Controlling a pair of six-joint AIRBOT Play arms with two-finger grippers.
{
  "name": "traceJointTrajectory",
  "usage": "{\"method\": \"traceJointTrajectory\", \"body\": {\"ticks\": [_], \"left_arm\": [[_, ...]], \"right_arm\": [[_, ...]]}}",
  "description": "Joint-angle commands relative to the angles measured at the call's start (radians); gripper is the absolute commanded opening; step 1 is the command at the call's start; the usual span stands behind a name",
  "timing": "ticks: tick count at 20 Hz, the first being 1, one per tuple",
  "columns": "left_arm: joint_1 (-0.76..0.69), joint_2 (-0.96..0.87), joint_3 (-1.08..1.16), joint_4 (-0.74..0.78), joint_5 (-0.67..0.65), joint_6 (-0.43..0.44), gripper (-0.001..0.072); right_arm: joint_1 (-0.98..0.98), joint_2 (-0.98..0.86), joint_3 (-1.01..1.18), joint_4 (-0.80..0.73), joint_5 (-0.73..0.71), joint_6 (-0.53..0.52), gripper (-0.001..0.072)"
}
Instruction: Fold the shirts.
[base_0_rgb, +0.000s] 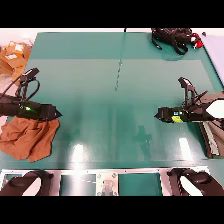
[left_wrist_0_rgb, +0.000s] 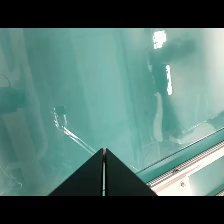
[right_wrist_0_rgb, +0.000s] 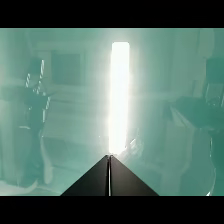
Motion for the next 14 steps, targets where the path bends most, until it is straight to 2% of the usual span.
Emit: {"method": "traceJointTrajectory", "body": {"ticks": [1,11,14], "left_arm": [[0.000,0.001,0.000,0.000,0.000,0.000,0.0020],[0.000,0.001,0.000,0.000,0.000,0.000,0.0020],[0.000,0.001,0.000,0.000,0.030,0.000,0.0020]], "right_arm": [[0.001,0.001,-0.001,0.000,0.000,0.000,0.0017],[0.001,0.001,-0.001,0.000,0.000,0.000,0.0017],[0.001,0.001,-0.001,0.000,-0.056,0.000,0.0017]]}}
